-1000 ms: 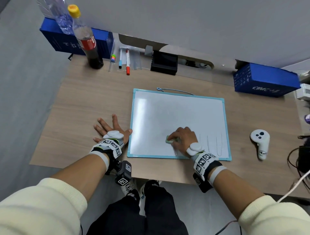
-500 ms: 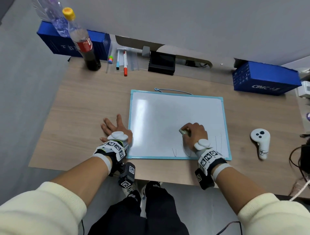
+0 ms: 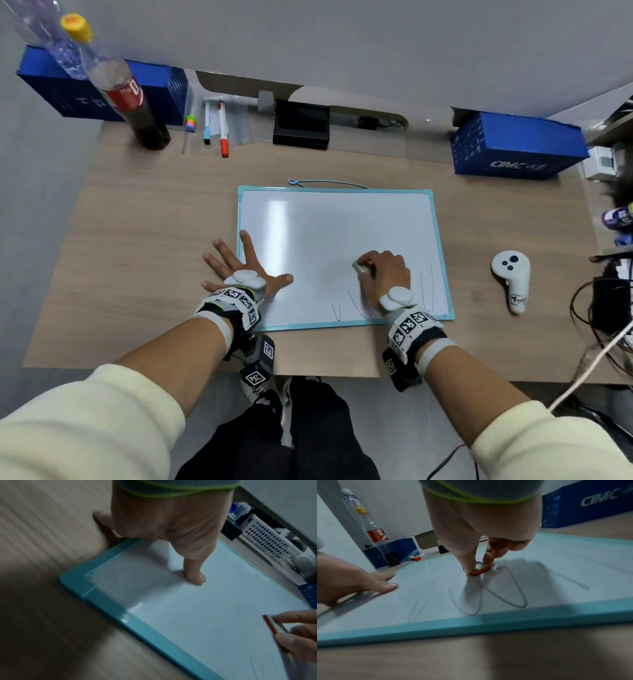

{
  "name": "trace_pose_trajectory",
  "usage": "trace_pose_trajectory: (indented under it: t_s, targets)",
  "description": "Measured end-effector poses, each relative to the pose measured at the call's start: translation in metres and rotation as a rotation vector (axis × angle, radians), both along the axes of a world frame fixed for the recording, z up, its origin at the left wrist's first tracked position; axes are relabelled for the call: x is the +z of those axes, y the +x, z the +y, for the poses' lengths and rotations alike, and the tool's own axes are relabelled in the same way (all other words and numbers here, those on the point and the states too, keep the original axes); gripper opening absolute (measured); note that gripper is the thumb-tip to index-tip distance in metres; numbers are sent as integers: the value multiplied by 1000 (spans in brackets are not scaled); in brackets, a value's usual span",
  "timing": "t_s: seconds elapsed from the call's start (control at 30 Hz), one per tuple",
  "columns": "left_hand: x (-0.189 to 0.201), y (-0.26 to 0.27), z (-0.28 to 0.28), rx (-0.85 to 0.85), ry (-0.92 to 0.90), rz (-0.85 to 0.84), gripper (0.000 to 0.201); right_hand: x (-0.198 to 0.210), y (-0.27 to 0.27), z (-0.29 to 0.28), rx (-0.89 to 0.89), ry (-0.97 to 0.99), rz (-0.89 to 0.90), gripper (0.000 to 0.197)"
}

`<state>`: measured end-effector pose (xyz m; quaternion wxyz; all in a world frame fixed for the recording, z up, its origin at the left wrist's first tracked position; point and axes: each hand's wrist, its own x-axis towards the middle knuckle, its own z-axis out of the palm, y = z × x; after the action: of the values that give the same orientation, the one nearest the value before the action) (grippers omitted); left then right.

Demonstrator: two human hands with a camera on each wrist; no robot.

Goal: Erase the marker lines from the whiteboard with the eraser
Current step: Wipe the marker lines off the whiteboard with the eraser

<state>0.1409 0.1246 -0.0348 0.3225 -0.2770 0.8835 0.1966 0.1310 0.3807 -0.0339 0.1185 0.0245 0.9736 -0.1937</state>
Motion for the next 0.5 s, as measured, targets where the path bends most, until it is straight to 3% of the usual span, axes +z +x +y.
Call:
trace_pose_trajectory:
  t_s: [0.17,0.37,0.5]
  targets:
    - [0,1,1,-5,0,16,133,-2,18,-14,261,-4,-84,20]
    - [2,1,1,-17,7,3,133,5,12,29,-17,41,-46,21]
    - [4,1,0,-30,14,-24,133,1,28,-7,114,-62,-84,16]
